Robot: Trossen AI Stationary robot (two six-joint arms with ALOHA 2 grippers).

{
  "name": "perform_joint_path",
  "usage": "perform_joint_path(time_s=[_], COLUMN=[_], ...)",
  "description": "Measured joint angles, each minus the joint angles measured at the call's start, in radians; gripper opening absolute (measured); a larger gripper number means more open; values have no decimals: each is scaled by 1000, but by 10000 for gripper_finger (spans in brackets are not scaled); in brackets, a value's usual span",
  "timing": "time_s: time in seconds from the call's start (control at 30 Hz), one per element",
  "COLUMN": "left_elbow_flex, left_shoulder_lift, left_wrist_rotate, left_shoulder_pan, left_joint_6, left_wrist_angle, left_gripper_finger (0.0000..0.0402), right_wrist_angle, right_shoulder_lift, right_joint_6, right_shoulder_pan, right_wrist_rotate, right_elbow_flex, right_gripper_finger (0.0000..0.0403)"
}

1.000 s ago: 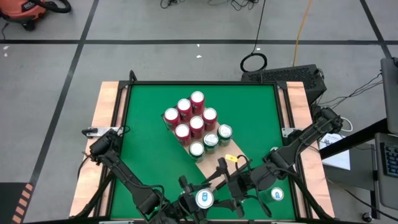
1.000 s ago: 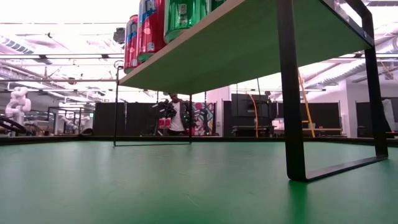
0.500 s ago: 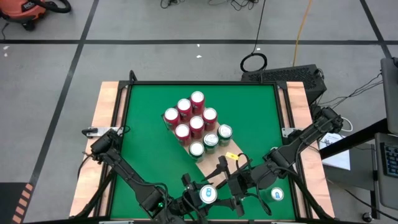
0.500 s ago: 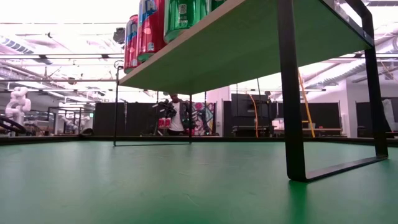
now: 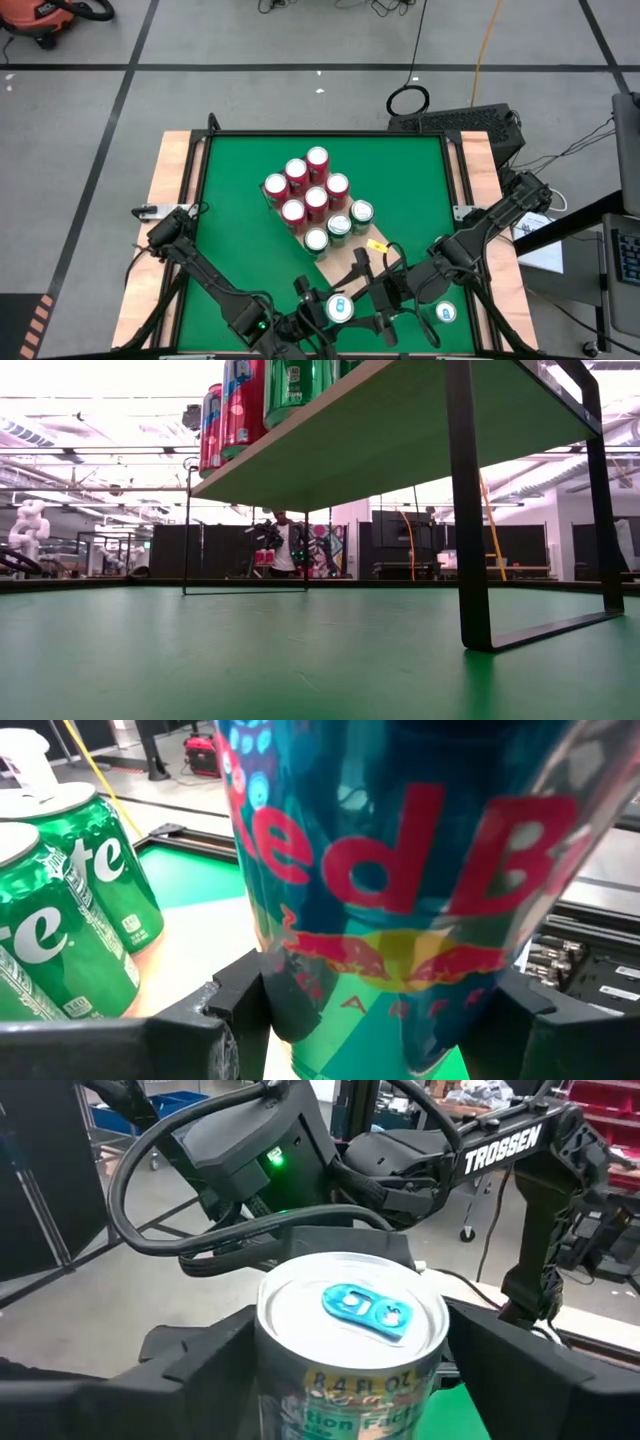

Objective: Place canned beverage on shelf
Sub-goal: Put the blue soda can on the shelf

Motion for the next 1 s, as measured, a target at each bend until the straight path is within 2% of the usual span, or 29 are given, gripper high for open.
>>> perform_joint_path(time_s=[0.33,0.6,0.7,1.0], left_elbow_flex=[-1,-1,-1,-1], left_shoulder_lift=[0,0,0,0], left_wrist_rotate=[1,-5,-9,-20], left_shoulder_pan=[5,5,3,-38], left_joint_6=[2,1,1,2], left_wrist_angle=[-2,-1,6,6], left_gripper_finger=[236,264,283,379], right_wrist_angle=[-19,-35,-46,-59], right_shoulder_lift=[0,0,0,0], right_joint_6=[-3,-34,-43,-40], right_shoulder_pan=[1,1,1,1], right_wrist_rotate=[-4,-5,-4,-5], right_elbow_flex=[0,1,1,0], right_gripper_finger=[229,234,230,229])
